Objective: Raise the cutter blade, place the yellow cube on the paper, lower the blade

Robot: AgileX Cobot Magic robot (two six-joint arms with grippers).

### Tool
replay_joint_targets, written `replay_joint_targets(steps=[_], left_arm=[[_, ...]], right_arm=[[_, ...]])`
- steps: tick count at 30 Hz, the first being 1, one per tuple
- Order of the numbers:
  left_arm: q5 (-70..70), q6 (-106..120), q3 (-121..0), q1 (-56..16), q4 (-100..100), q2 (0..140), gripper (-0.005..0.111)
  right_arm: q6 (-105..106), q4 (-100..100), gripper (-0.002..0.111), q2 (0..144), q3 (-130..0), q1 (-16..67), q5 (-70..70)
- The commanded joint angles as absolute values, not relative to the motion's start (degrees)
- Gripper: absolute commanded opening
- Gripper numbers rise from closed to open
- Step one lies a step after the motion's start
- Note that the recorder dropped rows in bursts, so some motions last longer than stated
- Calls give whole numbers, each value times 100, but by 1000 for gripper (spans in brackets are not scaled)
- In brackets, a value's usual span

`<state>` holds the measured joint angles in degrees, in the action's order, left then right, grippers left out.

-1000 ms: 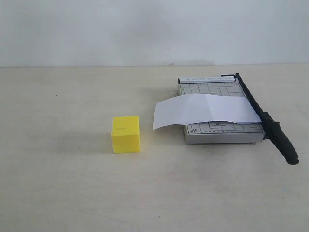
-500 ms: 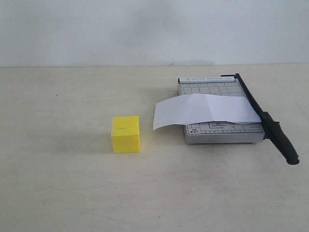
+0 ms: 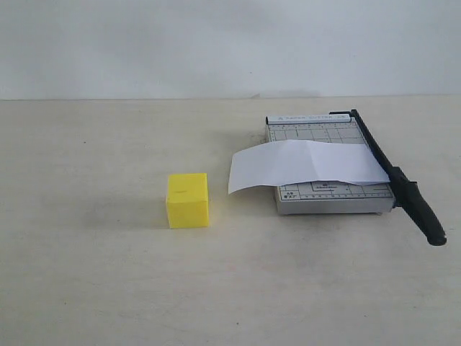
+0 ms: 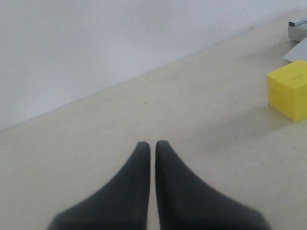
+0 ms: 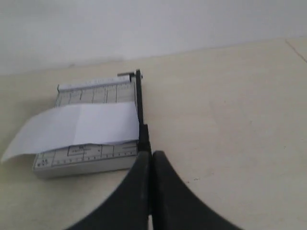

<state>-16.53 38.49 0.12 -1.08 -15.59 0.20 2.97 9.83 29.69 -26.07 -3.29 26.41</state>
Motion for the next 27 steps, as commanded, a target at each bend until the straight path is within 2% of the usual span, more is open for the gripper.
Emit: replay_joint_targets(steps=[1,6,10,16,27], left_arm=[[-1623,3846,0,-133,-1560,0,4],[-1623,3846,0,-133,-1560,0,4],[-1623,3846,0,-133,-1560,0,4],[-1623,3846,0,-133,-1560,0,4],[-1623,3846,0,-133,-1560,0,4]], right_arm=[[945,1065,1,4302,-3543,-344,3163],[1128,1077,1,5496,-4438,-344,3157],[1214,1065,1,5895,-4760,-344,3084],[1241,1065,1,5986,-4759,-344,2767],[1109,800,1,6000,-4759,-344,3068]])
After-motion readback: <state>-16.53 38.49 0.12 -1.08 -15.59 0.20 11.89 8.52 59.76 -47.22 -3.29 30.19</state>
